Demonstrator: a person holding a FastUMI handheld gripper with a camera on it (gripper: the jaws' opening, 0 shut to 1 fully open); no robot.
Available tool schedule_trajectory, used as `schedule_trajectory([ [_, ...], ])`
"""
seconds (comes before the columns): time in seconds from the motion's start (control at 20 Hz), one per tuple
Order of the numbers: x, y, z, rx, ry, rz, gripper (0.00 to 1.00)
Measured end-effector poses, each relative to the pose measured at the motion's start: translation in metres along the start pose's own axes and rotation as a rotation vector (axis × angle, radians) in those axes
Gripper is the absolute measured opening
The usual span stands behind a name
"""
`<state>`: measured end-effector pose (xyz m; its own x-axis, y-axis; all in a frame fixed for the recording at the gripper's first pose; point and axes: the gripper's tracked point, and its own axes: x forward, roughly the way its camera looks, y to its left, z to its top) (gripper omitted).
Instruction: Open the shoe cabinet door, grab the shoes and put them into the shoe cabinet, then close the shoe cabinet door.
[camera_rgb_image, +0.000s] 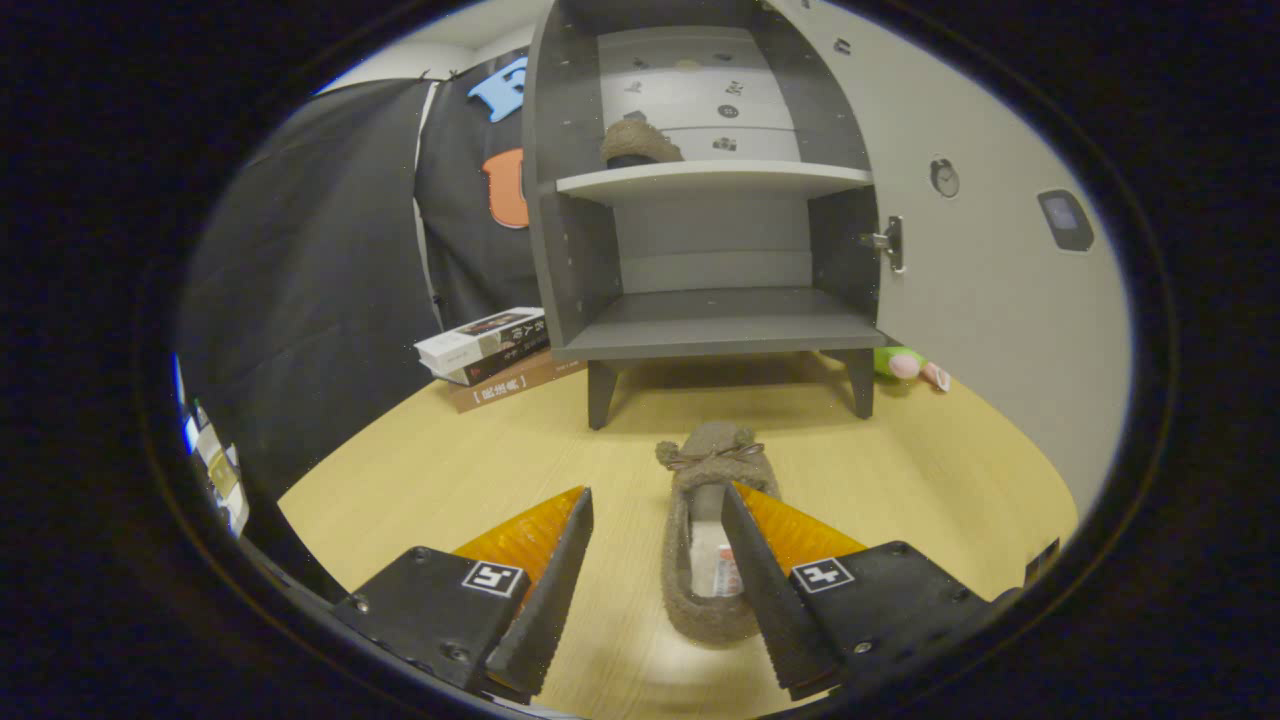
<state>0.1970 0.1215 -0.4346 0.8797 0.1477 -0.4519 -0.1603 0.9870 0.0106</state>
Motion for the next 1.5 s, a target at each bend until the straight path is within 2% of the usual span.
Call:
schedule_trajectory([
  [0.1,0.018,0.004,-0.007,-0.004,0.033,0.002,0.79],
  [0.25,0.040,-0.010,-0.009,0.080,0.036,-0.067,0.63],
  [0.35,0.046,-0.022,-0.011,0.083,0.053,-0.121,0.44],
  [0.45,0.056,-0.021,-0.009,0.085,0.042,-0.102,0.34],
  [0.5,0.066,-0.025,-0.012,0.096,0.059,-0.115,0.33],
  [0.6,0.086,-0.028,-0.010,0.132,0.061,-0.087,0.29],
  [0.7,0.091,-0.031,-0.008,0.195,0.037,-0.046,0.20],
  [0.75,0.089,-0.032,-0.005,0.202,0.011,-0.027,0.10],
  [1.05,0.042,-0.028,0.030,0.127,-0.117,-0.001,0.08],
  [1.5,-0.059,0.000,0.118,0.064,-0.276,0.091,0.08],
])
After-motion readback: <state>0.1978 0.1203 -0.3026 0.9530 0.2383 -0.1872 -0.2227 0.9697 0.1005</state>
